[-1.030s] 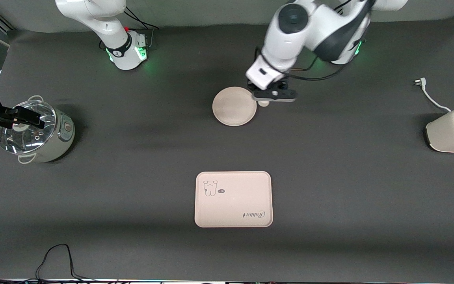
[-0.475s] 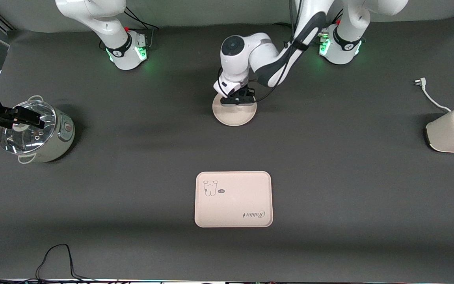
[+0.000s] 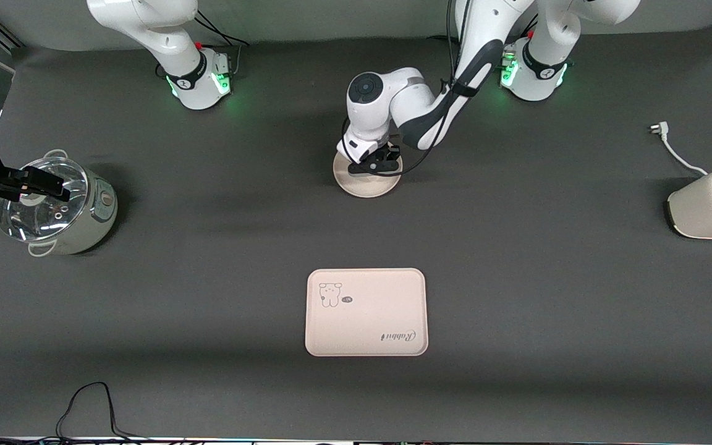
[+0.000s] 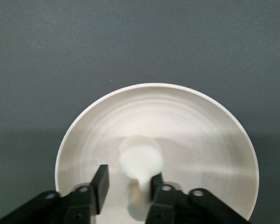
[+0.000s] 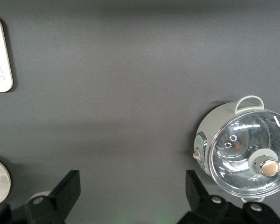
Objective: Place bun in plate and plate on tray
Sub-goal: 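Lower the bun onto the plate and open the left gripper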
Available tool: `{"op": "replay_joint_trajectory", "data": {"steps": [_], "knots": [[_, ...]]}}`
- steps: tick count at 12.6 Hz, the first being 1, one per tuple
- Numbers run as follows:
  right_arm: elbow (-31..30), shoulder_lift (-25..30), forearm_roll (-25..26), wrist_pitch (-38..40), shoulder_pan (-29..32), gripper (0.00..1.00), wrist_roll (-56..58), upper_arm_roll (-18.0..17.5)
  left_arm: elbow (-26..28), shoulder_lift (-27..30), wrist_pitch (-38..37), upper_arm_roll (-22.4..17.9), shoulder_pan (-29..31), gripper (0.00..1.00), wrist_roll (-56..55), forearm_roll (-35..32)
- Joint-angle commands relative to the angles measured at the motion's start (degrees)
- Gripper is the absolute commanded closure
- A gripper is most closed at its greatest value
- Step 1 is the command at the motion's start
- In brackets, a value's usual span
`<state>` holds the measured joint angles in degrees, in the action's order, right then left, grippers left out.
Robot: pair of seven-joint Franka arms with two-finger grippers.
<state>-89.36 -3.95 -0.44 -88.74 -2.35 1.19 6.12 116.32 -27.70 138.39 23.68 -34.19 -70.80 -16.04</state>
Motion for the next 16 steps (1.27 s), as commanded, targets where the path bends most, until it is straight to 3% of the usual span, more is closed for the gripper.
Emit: {"op": "replay_joint_trajectory", "data": {"steps": [1,16], "knots": [[-1.1,1.0,1.1,0.3,0.2,0.0,0.0,-0.3,-0.5,0.1,0.1,-0.3,-0.3,0.0,-1.6,-1.1],[-1.1,1.0,1.1,0.3,0.2,0.0,-0.1,-0.3,-0.7,0.1,-0.4,-0.6,-0.2,0.0,-2.1,-2.7]]}}
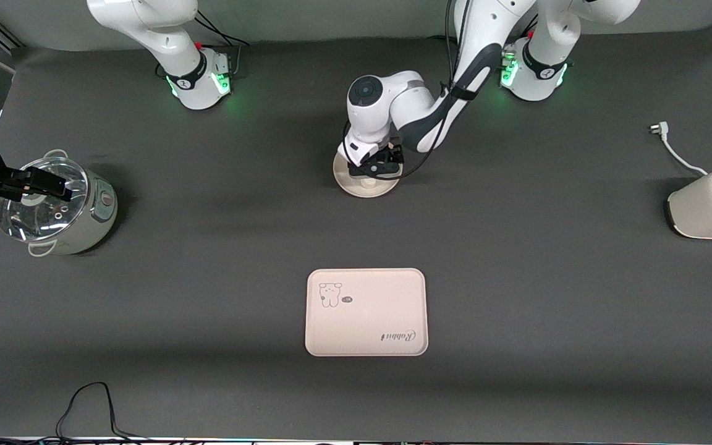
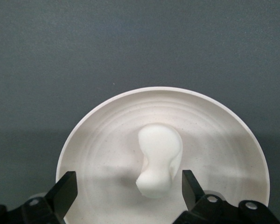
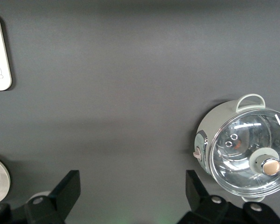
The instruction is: Place bun in plate and plate on tray
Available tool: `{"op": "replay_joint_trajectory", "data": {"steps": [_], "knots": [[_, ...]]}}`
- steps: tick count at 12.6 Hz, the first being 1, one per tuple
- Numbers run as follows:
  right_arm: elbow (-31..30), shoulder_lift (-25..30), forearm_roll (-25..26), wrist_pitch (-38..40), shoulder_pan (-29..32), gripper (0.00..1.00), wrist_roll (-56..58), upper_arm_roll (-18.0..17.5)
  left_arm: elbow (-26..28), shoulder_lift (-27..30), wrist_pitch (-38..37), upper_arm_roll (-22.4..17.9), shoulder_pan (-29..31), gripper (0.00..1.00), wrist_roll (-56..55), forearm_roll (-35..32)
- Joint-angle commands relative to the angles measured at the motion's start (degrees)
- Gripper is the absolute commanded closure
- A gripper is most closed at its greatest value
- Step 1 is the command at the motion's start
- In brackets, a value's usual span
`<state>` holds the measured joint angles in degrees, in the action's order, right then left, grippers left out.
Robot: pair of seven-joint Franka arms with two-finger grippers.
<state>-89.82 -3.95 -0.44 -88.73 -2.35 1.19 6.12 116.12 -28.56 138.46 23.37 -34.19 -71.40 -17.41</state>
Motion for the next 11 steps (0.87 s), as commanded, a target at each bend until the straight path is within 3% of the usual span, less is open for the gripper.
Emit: {"op": "replay_joint_trajectory", "data": {"steps": [1,4,6,8,10,11], "knots": [[-0.7,1.0,1.1,0.3,0.2,0.0,-0.1,-0.3,-0.5,2.5,-1.0,-0.3,0.7,0.0,-1.0,-1.3],[-0.7,1.1,1.1,1.1,0.0,0.0,-0.2,-0.5,-1.7,8.6,-3.3,-0.3,6.2,0.0,-0.7,-1.3],[-1.8,2.2,1.0,1.1,-1.2,0.0,-0.3,-0.6,-5.3,13.1,-13.6,-0.2,10.6,0.0,9.5,-1.1],[-3.8,3.8,0.4,1.1,-4.1,0.0,-4.0,-0.7,-12.3,14.9,-28.4,0.1,16.3,0.0,24.7,-0.1],[-6.5,6.1,0.3,0.9,-11.2,0.0,-13.4,-0.7,-19.3,16.8,-39.6,-0.2,20.0,0.0,31.7,0.2],[-7.3,6.6,0.0,0.8,-15.3,0.0,-18.4,-0.8,-20.0,18.9,-41.7,-0.1,23.3,0.0,34.3,0.4]]}}
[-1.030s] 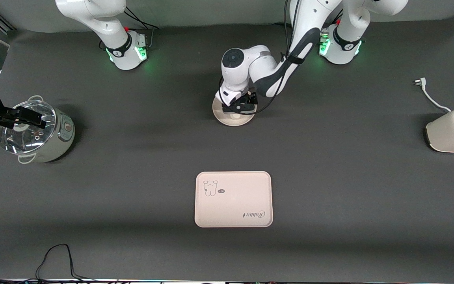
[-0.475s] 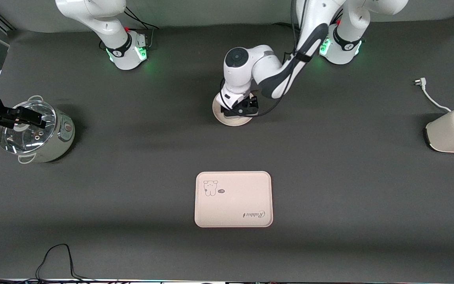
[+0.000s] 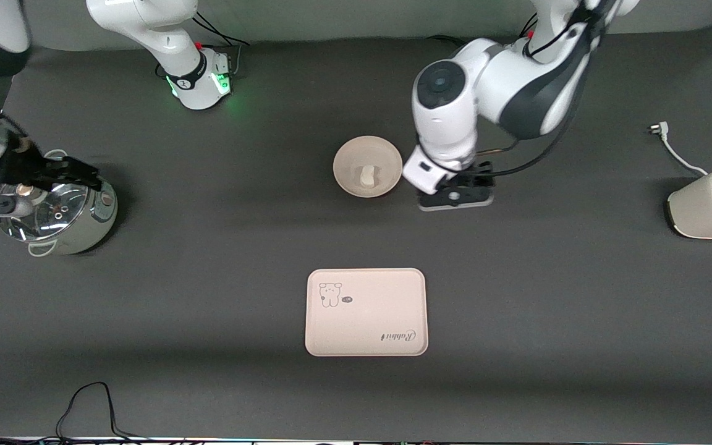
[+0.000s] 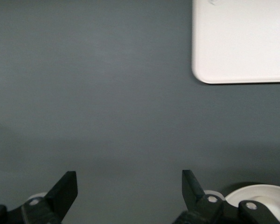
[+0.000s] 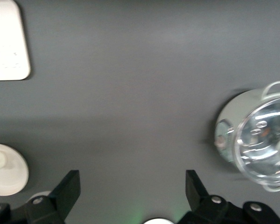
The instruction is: Place bun in plate and plate on tray
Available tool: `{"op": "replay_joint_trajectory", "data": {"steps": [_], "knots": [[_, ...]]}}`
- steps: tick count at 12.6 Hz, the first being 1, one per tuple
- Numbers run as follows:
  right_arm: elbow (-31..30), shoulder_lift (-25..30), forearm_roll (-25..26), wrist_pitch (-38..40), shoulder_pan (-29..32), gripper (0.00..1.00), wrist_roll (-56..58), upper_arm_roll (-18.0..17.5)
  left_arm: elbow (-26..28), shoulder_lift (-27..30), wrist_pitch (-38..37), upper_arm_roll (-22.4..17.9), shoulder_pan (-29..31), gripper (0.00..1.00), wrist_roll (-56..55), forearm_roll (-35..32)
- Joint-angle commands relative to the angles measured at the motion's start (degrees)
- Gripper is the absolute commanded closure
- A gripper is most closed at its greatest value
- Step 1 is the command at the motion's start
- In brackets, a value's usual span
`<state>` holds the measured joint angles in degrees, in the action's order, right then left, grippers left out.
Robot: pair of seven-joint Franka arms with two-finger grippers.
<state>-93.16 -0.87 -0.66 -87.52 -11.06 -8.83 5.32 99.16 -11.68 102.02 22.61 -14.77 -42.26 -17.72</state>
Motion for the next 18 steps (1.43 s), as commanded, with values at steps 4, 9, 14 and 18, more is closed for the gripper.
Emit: {"op": "replay_joint_trajectory", "data": {"steps": [4,9,14,18], "knots": [[-4.7,2.7,-5.0,-4.3,-25.3,0.0,-31.0,0.0,-2.7,7.7,-4.6,0.4,25.2,0.0,24.1,20.0],[-6.3,-0.5,-5.1,-12.7,-43.9,0.0,-46.9,0.0,2.6,12.9,-5.3,-0.4,29.7,0.0,25.8,20.1],[-17.9,2.8,-5.2,-22.0,-44.9,0.0,-43.3,-0.1,3.4,12.3,-3.9,-0.5,29.8,0.0,28.9,16.6],[-35.8,4.7,-11.0,-45.4,-45.1,0.0,-39.8,-0.1,1.5,12.6,-10.1,-2.5,30.8,0.0,32.2,16.0]]}}
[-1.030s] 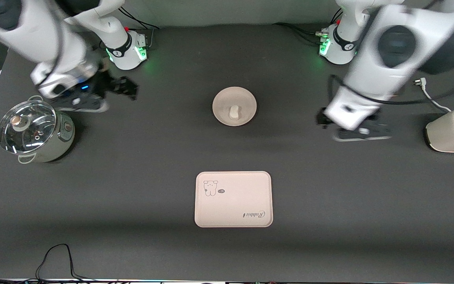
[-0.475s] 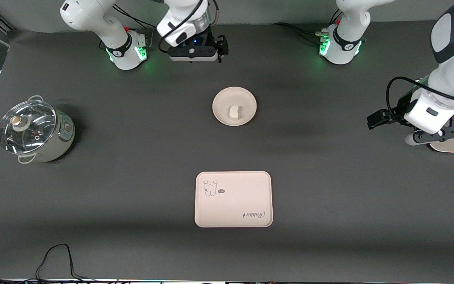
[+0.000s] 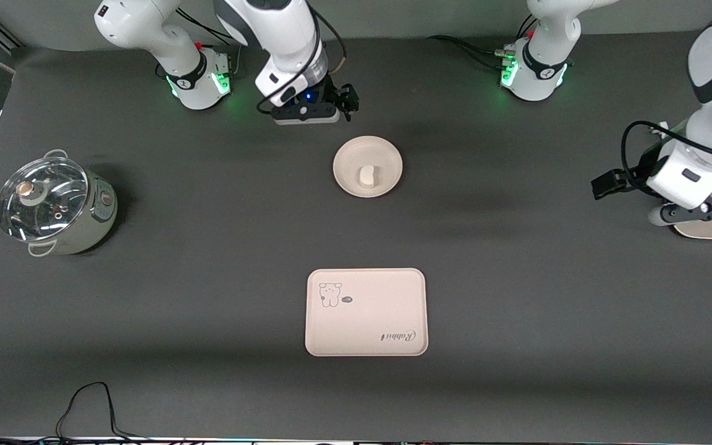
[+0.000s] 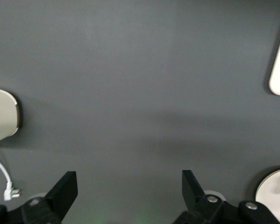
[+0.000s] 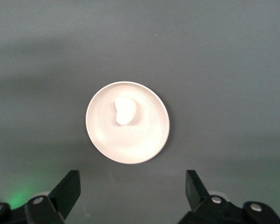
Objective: Place bun in plate and plate on tray
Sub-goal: 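Move the right gripper down to the plate rim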
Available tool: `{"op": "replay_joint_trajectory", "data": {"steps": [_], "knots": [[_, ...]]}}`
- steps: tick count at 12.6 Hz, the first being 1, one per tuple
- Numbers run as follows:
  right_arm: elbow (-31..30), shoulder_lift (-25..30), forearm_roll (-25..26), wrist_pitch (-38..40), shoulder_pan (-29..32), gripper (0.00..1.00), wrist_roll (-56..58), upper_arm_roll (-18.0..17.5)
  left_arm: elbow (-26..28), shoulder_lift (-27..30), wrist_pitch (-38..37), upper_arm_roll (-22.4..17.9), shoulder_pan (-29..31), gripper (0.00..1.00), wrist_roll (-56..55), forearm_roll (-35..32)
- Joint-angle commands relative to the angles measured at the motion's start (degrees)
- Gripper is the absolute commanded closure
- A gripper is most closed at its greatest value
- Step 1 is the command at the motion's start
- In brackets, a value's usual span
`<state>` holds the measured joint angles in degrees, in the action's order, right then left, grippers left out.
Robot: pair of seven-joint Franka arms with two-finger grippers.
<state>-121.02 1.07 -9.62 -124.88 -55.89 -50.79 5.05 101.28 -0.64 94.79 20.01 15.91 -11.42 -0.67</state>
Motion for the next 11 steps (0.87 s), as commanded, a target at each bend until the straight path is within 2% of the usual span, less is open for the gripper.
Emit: {"op": "replay_joint_trajectory", "data": {"steps": [1,3,6,11], "knots": [[-10.4,2.0,-2.1,-12.1,-1.5,0.0,3.0,0.2,-1.3,2.0,-2.9,0.1,0.1,0.0,1.2,-1.5],[-16.7,-0.5,-2.2,-23.2,-2.0,0.0,4.6,0.2,-2.1,1.7,-2.2,0.2,-0.1,0.0,1.1,-1.6],[-21.7,-7.2,-2.2,-36.2,-3.4,0.0,4.6,0.1,-2.5,1.3,-0.9,0.6,-0.1,0.0,1.2,-3.0],[-22.1,-16.6,-2.4,-46.6,-4.7,0.0,4.1,0.0,-2.3,1.4,1.2,0.5,0.0,0.0,1.2,-3.0]]}}
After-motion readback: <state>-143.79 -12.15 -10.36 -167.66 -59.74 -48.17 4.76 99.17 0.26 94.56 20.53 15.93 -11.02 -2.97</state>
